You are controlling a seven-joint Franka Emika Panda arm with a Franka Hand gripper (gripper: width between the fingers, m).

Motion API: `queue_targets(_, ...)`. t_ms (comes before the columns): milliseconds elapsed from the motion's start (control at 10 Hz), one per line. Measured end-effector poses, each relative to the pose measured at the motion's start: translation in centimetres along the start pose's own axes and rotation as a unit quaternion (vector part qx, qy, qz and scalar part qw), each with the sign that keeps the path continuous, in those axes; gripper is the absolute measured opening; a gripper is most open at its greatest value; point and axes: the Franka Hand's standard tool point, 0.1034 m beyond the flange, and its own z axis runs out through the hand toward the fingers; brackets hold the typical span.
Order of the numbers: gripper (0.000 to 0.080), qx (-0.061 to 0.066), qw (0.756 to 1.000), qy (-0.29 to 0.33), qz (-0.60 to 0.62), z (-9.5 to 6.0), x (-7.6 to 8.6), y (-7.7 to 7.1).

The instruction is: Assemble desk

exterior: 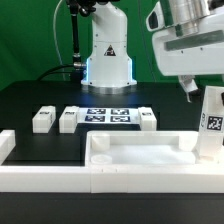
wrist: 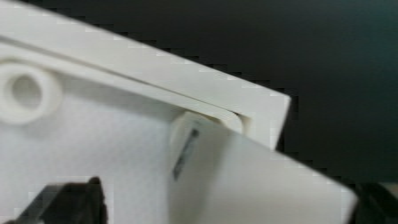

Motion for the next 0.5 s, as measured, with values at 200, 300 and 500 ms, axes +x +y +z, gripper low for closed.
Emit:
queue_targets(200,0.0649,-0.036,0.993,0.001,-0.113,-0.33,-0.43,-0.67)
queue_targets(300,0.0649,-0.051,0.984,0.004,-0.171,-0.45,-0.71,-1.01)
queue_targets(500,0.0649,-0.056,0.967,0.004,-0.247,-0.40,-0.85,-1.18)
